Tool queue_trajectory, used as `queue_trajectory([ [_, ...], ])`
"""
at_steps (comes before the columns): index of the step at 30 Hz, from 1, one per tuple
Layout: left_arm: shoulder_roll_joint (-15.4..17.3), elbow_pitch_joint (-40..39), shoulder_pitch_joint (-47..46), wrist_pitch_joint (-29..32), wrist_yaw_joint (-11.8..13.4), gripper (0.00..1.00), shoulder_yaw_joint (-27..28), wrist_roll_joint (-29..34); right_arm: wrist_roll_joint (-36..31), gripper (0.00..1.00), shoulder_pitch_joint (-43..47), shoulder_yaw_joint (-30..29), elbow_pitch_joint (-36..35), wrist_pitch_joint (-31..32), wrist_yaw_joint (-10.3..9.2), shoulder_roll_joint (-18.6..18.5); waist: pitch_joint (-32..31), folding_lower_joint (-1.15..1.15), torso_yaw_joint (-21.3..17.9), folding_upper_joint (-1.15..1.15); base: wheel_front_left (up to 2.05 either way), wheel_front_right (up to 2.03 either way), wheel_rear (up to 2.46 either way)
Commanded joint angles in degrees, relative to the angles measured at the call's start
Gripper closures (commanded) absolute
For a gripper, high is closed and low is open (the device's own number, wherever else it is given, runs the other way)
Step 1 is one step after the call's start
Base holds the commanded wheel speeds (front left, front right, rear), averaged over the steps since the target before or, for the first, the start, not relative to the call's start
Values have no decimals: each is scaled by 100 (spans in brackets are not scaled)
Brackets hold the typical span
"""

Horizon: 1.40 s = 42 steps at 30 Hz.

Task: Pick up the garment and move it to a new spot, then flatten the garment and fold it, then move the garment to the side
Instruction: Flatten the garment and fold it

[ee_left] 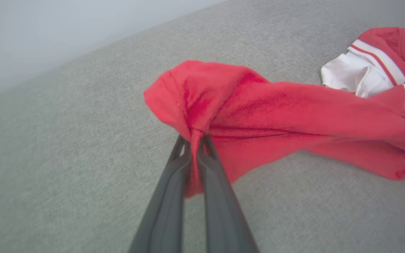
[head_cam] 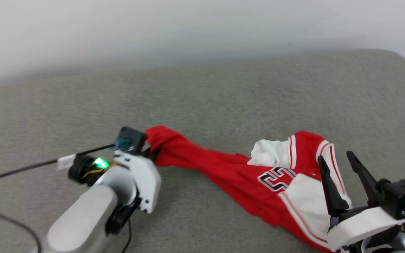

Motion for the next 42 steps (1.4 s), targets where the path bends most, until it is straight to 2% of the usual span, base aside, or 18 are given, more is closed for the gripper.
queue_trajectory([
  [1, 195, -250, 369, -105, 237, 100, 171, -93, -28, 0, 105, -36, -47, 43, -2, 10, -269, 0, 362, 0, 0, 0, 0],
  [7, 660, -1037, 1798, -86, 962, 100, 539, -507, 34, 0, 303, -120, -123, 108, -2, 9, -485, 0, 742, 0, 0, 0, 0],
  [8, 660, -1037, 1798, -86, 962, 100, 539, -507, 34, 0, 303, -120, -123, 108, -2, 9, -485, 0, 742, 0, 0, 0, 0],
  [9, 734, -1232, 2304, -46, 1157, 100, 593, -690, 44, 0, 379, -135, -127, 125, -2, 9, -559, 0, 822, 0, 0, 0, 0],
  [11, 774, -1358, 2755, -12, 1331, 100, 629, -831, 64, 0, 424, -126, -116, 122, -2, 9, -636, 0, 871, 0, 0, 0, 0],
  [14, 670, -1535, 3291, -38, 1548, 100, 683, -1068, 89, 0, 461, -90, -117, 140, -2, 10, -683, 0, 895, 0, 0, 0, 0],
  [15, 622, -1577, 3405, -62, 1608, 61, 691, -1111, 89, 0, 467, -81, -116, 144, -2, 10, -694, 0, 900, 0, 0, 0, 0],
  [16, 595, -1628, 3482, -108, 1642, 0, 678, -1117, 91, 0, 472, -77, -115, 145, -2, 10, -704, 0, 905, 0, 0, 0, 0],
  [20, 518, -1794, 3462, -439, 1754, 0, 751, -975, 99, 0, 488, -73, -112, 143, -2, 10, -726, 0, 926, 0, 0, 0, 0],
  [21, 481, -1900, 3323, -769, 1872, 0, 866, -815, 101, 0, 488, -62, -106, 139, -2, 10, -743, 0, 931, 0, 0, 0, 0],
  [24, 480, -1996, 3194, -1039, 1923, 0, 932, -643, 107, 0, 478, -60, -82, 138, -2, 10, -754, 0, 921, 0, 0, 0, 0],
  [30, 486, -2185, 2511, -1533, 1855, 0, 1008, -217, 117, 0, 365, -78, -19, 111, -2, 10, -712, 0, 823, 0, 0, 0, 0],
  [37, 190, -1972, 1352, -1503, 1436, 0, 714, 71, -18, 0, 115, -109, -29, 85, -2, 11, -297, 0, 523, 0, 0, 0, 0],
  [42, -130, -1568, 459, -1403, 882, 0, 383, 161, -84, 0, -140, -164, -27, 25, -3, 11, 159, 0, 236, 0, 0, 0, 0],
])
